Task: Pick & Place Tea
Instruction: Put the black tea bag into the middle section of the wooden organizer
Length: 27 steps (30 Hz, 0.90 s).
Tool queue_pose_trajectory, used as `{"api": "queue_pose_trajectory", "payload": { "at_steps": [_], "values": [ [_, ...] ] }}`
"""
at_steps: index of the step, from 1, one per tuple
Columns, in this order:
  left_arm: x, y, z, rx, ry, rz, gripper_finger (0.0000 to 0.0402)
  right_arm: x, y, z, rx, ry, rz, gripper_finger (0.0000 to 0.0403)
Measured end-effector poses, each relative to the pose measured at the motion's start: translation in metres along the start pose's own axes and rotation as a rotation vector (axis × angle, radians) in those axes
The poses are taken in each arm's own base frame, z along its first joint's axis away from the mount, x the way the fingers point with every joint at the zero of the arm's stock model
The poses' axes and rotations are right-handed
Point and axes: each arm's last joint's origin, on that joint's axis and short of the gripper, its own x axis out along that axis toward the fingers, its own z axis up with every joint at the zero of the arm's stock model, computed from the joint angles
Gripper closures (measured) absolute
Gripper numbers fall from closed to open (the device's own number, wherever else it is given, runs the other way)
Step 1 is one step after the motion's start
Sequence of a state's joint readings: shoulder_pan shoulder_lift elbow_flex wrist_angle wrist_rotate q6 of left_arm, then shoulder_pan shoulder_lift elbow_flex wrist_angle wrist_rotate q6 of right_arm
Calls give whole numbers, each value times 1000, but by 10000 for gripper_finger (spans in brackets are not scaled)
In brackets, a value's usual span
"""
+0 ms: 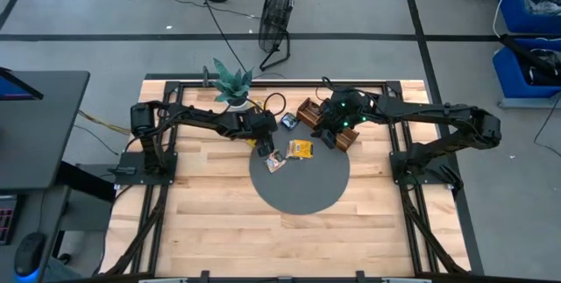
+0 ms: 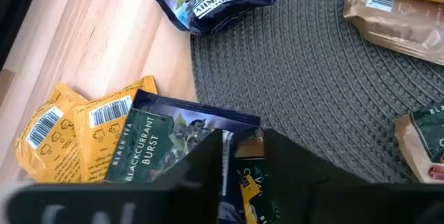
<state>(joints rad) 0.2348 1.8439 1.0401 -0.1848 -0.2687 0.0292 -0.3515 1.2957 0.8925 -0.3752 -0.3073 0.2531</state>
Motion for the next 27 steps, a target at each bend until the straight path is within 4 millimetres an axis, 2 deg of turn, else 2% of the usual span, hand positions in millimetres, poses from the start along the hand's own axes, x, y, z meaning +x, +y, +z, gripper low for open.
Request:
{"api": "queue_pose_trajectory", "payload": {
  "at_steps": [5,11,18,27],
  "values": [
    [0,0,0,-1,0,0,391,0,0,0,0,0,0,243],
    [0,-2,0,3,-1,-4,398,0,0,0,13,0,0,243],
    [-11,-16,3,38,-25,-31,399,0,0,0,16,0,0,243],
    [-46,-30,12,72,-105,-24,400,0,1,2,2,-25,4,243]
  ]
}}
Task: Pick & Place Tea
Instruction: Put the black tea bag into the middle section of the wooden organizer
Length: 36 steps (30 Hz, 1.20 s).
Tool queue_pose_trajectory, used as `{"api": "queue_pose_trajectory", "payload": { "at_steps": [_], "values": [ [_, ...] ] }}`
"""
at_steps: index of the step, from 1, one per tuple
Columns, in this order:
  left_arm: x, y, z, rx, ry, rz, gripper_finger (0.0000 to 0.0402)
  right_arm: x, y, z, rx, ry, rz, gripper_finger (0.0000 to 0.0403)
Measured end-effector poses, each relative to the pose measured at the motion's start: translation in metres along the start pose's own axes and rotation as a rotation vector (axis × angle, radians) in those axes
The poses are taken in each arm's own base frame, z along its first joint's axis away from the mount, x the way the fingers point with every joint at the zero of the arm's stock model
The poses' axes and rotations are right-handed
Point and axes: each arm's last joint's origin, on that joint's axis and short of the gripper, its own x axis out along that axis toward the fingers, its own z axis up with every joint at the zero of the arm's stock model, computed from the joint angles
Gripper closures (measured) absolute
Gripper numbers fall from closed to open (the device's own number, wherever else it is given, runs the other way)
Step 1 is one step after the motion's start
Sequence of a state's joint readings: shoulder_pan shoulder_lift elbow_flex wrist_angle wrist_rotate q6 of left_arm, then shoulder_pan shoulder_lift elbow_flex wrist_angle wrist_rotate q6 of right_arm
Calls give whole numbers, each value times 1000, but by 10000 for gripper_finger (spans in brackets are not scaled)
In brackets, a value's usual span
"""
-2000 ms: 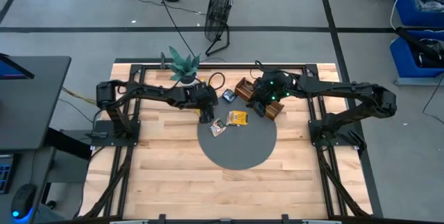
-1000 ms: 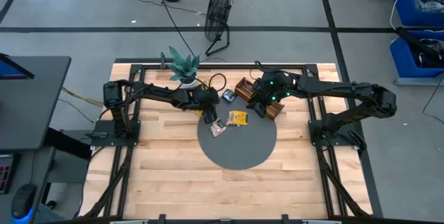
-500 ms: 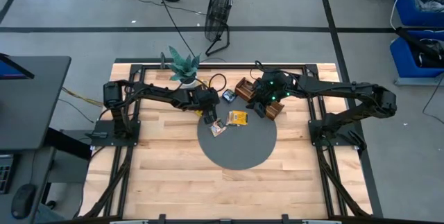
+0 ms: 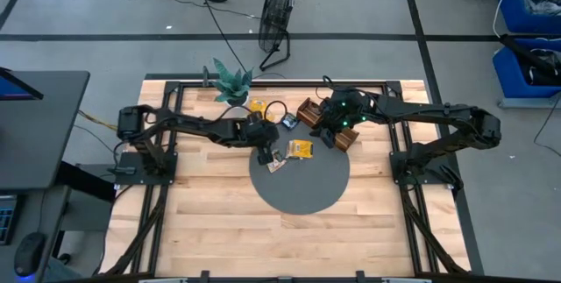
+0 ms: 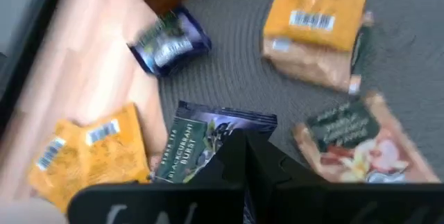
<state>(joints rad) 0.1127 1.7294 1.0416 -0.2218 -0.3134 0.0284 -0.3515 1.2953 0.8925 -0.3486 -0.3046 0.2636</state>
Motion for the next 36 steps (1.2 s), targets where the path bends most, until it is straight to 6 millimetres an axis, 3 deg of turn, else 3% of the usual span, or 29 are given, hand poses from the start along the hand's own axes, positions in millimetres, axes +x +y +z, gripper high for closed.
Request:
{"api": "queue_pose_trajectory", "payload": {
  "at_steps": [6,14,20,28,36],
  "values": [
    [-20,-1,5,6,-34,35,400,0,0,2,-14,-18,-5,243],
    [-54,-1,17,71,-142,121,401,-1,0,8,159,-72,20,243],
    [-82,-4,23,180,-221,147,401,-3,5,18,231,-144,154,235],
    [-122,-25,30,552,-362,121,401,-10,-3,25,336,-107,329,181],
    [-137,-40,39,759,-433,166,401,-13,-6,28,443,-86,411,111]
  ]
}}
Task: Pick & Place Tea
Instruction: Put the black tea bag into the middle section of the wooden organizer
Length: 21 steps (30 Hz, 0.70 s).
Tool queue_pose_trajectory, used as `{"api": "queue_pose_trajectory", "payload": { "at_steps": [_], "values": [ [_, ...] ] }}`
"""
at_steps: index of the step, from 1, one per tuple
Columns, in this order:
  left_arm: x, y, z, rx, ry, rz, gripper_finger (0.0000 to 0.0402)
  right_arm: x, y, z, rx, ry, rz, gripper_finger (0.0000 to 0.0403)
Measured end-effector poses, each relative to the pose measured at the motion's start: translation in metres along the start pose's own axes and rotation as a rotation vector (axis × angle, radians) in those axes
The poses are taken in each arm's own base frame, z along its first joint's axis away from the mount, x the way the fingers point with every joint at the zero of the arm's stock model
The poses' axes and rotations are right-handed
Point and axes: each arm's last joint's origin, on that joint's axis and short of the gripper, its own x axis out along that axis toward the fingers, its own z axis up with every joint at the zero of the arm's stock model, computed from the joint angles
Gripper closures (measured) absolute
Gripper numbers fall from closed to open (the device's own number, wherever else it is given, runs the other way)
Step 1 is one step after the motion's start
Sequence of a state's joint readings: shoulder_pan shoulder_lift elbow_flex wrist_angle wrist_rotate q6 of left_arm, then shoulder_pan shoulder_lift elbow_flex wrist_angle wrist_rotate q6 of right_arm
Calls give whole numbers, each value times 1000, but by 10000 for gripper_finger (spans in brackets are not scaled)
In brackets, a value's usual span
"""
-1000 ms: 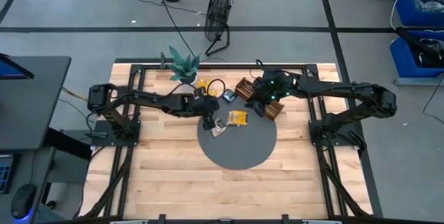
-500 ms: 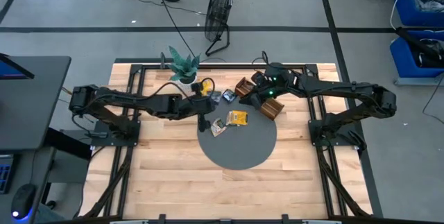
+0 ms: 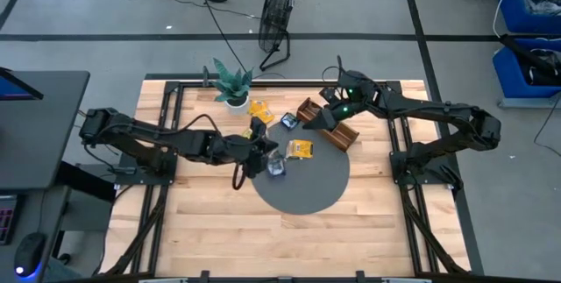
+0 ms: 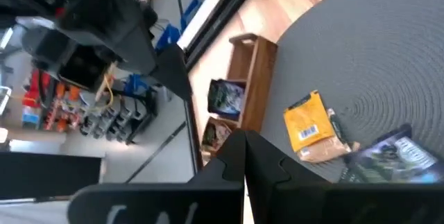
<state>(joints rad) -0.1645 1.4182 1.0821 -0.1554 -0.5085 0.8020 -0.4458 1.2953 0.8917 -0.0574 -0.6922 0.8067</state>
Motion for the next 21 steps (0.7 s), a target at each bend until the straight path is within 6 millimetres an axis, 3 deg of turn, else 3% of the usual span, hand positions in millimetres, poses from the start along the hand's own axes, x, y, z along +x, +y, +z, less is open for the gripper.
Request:
{"api": "queue_pose_trajectory", "payload": {
  "at_steps": [4,10,15,21],
  "values": [
    [1,-3,-5,-66,32,-46,400,3,3,-3,12,11,5,93],
    [10,-11,-26,-403,105,-242,375,9,7,-8,-19,-14,-38,90],
    [19,-12,-43,-849,209,-268,336,13,9,-12,-27,-25,-65,94],
    [37,-17,-57,-1517,394,-313,268,16,11,-15,-35,-27,-76,94]
  ]
}}
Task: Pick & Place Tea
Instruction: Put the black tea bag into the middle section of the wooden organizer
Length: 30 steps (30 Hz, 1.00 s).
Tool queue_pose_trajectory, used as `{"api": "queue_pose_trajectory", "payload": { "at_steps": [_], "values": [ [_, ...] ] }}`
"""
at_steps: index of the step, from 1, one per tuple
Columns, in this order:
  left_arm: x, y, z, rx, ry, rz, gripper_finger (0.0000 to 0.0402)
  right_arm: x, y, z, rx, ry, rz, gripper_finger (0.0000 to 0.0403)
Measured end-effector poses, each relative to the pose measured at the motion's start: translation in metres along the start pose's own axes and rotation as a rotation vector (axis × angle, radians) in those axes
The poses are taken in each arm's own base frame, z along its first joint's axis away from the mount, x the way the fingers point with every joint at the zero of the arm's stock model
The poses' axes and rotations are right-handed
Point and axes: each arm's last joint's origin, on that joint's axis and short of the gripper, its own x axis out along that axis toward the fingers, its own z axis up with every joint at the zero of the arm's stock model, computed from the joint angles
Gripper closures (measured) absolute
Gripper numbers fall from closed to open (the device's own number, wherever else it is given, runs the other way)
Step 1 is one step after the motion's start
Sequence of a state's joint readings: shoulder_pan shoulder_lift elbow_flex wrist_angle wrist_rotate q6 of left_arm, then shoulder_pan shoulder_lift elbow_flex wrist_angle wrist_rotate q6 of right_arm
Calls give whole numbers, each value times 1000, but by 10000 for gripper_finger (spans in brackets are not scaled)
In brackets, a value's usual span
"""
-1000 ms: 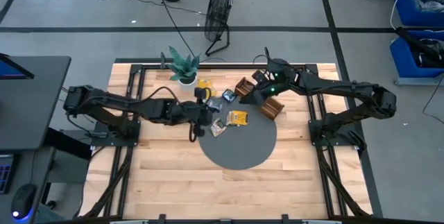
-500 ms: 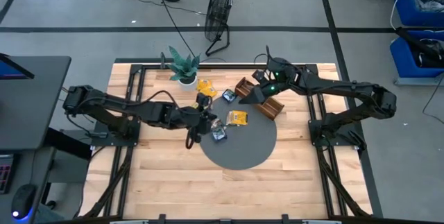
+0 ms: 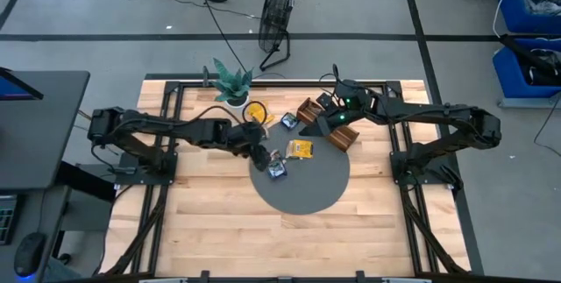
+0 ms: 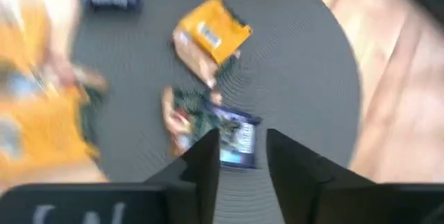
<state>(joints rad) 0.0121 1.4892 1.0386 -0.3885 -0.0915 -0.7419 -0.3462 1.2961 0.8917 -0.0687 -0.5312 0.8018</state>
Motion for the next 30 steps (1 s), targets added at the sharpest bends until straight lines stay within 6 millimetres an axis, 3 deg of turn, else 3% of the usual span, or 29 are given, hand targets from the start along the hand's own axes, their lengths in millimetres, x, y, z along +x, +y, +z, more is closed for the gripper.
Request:
{"api": "queue_pose_trajectory", "payload": {
  "at_steps": [4,10,15,25,30],
  "values": [
    [15,1,-10,-159,63,51,225,0,0,0,-12,1,-1,94],
    [34,-7,-34,-192,47,181,188,0,-1,-1,-41,7,-7,94],
    [44,-13,-49,-322,7,253,189,0,-3,-3,-58,27,-26,94],
    [77,-20,-57,-514,-45,183,193,0,-4,-5,-96,43,-37,94],
    [86,-17,-66,-568,-31,231,193,0,-5,-6,-97,57,-44,94]
  ]
}}
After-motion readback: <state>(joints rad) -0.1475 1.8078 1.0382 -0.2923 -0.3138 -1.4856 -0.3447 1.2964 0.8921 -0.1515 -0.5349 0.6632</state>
